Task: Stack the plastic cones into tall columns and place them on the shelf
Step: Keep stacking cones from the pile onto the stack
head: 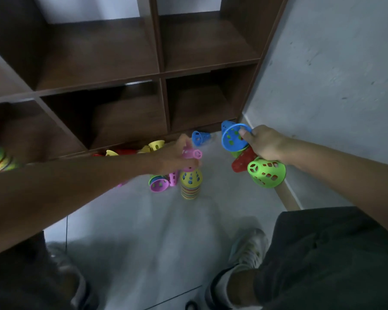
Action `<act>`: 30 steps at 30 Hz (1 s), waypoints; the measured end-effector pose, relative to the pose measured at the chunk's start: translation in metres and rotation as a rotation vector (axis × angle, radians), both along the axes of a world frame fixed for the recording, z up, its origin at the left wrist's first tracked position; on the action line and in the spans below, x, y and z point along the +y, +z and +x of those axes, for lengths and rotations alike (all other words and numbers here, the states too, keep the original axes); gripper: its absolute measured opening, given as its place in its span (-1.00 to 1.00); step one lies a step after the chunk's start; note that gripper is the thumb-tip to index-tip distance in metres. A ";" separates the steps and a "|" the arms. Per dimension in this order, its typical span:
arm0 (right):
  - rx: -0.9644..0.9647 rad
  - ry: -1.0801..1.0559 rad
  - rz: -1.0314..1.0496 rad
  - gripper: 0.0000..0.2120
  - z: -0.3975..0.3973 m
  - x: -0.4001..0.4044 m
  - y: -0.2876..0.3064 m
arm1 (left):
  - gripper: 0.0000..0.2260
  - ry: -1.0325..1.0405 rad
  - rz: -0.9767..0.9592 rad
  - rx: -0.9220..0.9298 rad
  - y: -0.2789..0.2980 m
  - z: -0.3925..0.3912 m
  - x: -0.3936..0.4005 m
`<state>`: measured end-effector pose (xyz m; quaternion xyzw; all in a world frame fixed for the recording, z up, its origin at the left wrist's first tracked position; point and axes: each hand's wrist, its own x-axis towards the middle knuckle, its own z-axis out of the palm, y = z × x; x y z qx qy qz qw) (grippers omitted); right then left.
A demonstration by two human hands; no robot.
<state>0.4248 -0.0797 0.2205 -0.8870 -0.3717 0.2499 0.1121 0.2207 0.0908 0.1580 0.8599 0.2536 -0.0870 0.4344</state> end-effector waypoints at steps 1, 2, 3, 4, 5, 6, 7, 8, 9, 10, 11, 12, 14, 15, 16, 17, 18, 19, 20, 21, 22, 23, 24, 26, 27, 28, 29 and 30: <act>-0.003 0.004 -0.021 -0.53 0.001 -0.001 -0.004 | -0.51 0.002 0.000 0.036 -0.009 0.002 -0.002; -0.002 0.017 -0.048 -0.52 0.001 -0.001 -0.009 | -0.50 0.014 -0.017 0.059 -0.018 0.004 -0.005; -0.002 0.037 -0.069 -0.49 0.001 0.000 -0.012 | -0.51 0.037 -0.030 0.084 -0.025 0.007 -0.007; -0.003 0.057 -0.089 -0.46 0.000 0.001 -0.015 | -0.55 0.068 -0.044 0.089 -0.032 0.007 -0.013; -0.003 0.074 -0.103 -0.44 -0.002 0.002 -0.016 | -0.61 0.105 -0.046 0.083 -0.038 0.007 -0.019; -0.005 0.091 -0.115 -0.44 -0.005 0.005 -0.016 | -0.68 0.128 -0.031 0.059 -0.046 0.006 -0.023; -0.006 0.110 -0.118 -0.46 -0.007 0.007 -0.015 | -0.74 0.137 0.002 0.045 -0.050 0.004 -0.028; -0.004 0.129 -0.117 -0.49 -0.009 0.010 -0.014 | -0.76 0.139 0.040 0.032 -0.056 0.001 -0.031; -0.003 0.147 -0.099 -0.51 -0.011 0.014 -0.013 | -0.73 0.149 0.068 0.041 -0.060 -0.002 -0.033; 0.001 0.158 -0.080 -0.51 -0.012 0.018 -0.012 | -0.70 0.161 0.077 0.050 -0.066 -0.005 -0.032; 0.007 0.171 -0.069 -0.51 -0.014 0.022 -0.011 | -0.68 0.171 0.074 0.078 -0.066 -0.007 -0.033; 0.016 0.176 -0.068 -0.51 -0.016 0.026 -0.009 | -0.68 0.162 0.092 0.092 -0.067 -0.009 -0.031; 0.030 0.182 -0.065 -0.50 -0.020 0.031 -0.006 | -0.62 0.130 0.150 0.102 -0.066 -0.012 -0.027; 0.041 0.185 -0.060 -0.51 -0.022 0.034 -0.006 | -0.56 0.114 0.153 0.098 -0.061 -0.015 -0.024; 0.052 0.192 -0.055 -0.52 -0.022 0.036 -0.006 | -0.52 0.119 0.134 0.062 -0.058 -0.016 -0.018; 0.067 0.197 -0.049 -0.52 -0.022 0.037 -0.006 | -0.51 0.165 0.059 0.034 -0.049 -0.018 -0.012; 0.083 0.194 -0.042 -0.53 -0.023 0.037 -0.005 | -0.49 0.226 -0.035 -0.012 -0.040 -0.019 -0.003; 0.092 0.190 -0.035 -0.53 -0.024 0.039 -0.004 | -0.45 0.296 -0.117 -0.051 -0.027 -0.018 0.006; 0.090 0.189 -0.028 -0.54 -0.025 0.041 -0.002 | -0.40 0.365 -0.169 -0.092 -0.016 -0.016 0.017; 0.085 0.190 -0.019 -0.53 -0.027 0.043 0.001 | -0.37 0.415 -0.201 -0.104 -0.003 -0.014 0.024; 0.078 0.191 -0.011 -0.53 -0.028 0.045 0.003 | -0.36 0.446 -0.248 -0.128 0.007 -0.011 0.029; 0.076 0.194 -0.001 -0.52 -0.030 0.046 0.005 | -0.35 0.472 -0.319 -0.141 0.015 -0.007 0.032; 0.075 0.197 0.010 -0.52 -0.032 0.048 0.007 | -0.35 0.481 -0.396 -0.150 0.020 -0.004 0.030; 0.080 0.205 0.041 -0.51 -0.038 0.053 0.010 | -0.34 0.464 -0.536 -0.131 0.027 -0.001 0.020; 0.078 0.219 0.051 -0.51 -0.041 0.055 0.012 | -0.35 0.465 -0.596 -0.122 0.028 0.001 0.015; 0.073 0.237 0.053 -0.51 -0.044 0.058 0.014 | -0.37 0.483 -0.654 -0.127 0.029 0.002 0.011; 0.068 0.255 0.053 -0.50 -0.045 0.060 0.014 | -0.39 0.512 -0.698 -0.130 0.031 0.003 0.009; 0.063 0.267 0.050 -0.50 -0.047 0.062 0.014 | -0.42 0.540 -0.734 -0.134 0.034 0.003 0.008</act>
